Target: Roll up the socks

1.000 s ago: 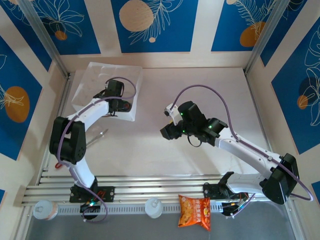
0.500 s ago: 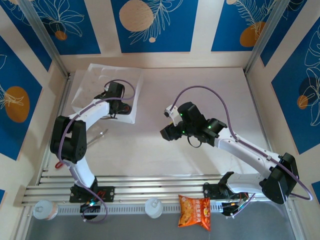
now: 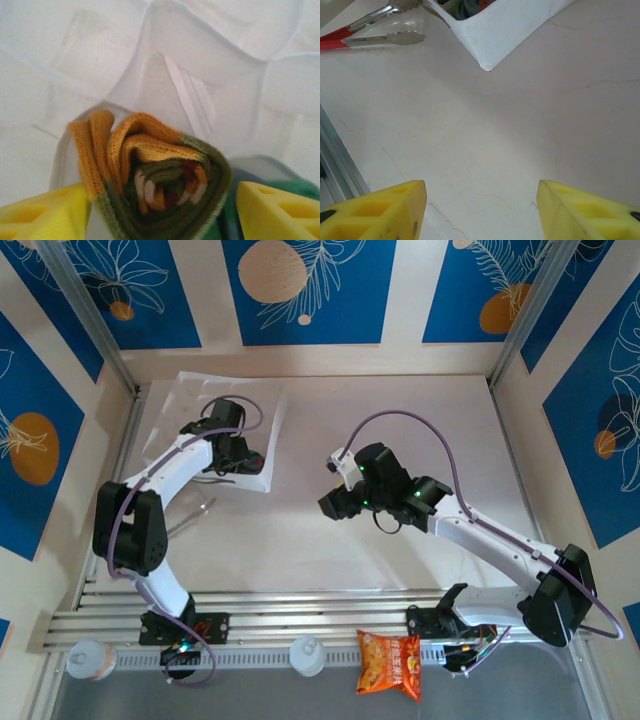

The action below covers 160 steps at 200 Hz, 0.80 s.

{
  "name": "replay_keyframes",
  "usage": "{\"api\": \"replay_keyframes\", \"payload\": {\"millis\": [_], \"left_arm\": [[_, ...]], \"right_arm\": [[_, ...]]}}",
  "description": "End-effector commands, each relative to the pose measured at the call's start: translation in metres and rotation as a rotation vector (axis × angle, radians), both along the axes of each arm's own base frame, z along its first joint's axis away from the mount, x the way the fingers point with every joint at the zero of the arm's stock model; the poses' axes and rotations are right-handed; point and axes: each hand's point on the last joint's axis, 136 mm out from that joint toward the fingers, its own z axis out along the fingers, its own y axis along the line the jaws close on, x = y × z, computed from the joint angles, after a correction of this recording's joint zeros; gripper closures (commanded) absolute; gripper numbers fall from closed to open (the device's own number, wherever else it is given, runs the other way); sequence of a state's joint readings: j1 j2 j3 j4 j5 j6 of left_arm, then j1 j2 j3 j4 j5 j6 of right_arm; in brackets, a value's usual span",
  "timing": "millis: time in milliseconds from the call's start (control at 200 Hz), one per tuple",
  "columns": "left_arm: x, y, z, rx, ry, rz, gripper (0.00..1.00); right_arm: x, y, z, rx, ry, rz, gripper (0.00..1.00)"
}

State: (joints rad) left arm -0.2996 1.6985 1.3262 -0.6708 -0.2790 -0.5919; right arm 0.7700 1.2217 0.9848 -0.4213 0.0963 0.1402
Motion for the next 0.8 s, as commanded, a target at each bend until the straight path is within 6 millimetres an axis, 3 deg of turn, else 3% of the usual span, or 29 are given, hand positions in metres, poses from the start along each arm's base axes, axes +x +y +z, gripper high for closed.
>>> {"api": "replay_keyframes", "payload": {"millis": [0,155,280,385,530,645,795], "left_arm": [[-0.024,-0.011,0.020,-0.111,0.065,0.056,0.22],[-0.021,-0.012,0.049,-0.203,-0.009,0.117,0.18],[-0.012,-0.002,0.052,-0.187,0.007,0.152,0.26],[-0.008,0.012,0.038,-0.148,0.056,0.195,0.45],[-0.002,0.016,0.009,-0.151,0.103,0.201,0.67],[-0.009,0.027,-0.014,-0.107,0.167,0.227,0.78],[-0.026,0.043,-0.031,-0.061,0.212,0.271,0.82]], "right_arm": [[0.002,0.005,-0.001,0.022,0.018,0.009,0.40],[0.005,0.008,0.000,0.021,0.020,0.014,0.40],[0.005,0.009,0.000,0.022,0.028,0.016,0.41],[0.005,0.008,-0.001,0.019,0.031,0.013,0.41],[0.005,0.005,-0.005,0.014,0.040,0.007,0.42],[0.006,0.005,-0.005,0.017,0.043,0.000,0.43],[0.007,0.005,-0.004,0.018,0.043,0.000,0.43]]}}
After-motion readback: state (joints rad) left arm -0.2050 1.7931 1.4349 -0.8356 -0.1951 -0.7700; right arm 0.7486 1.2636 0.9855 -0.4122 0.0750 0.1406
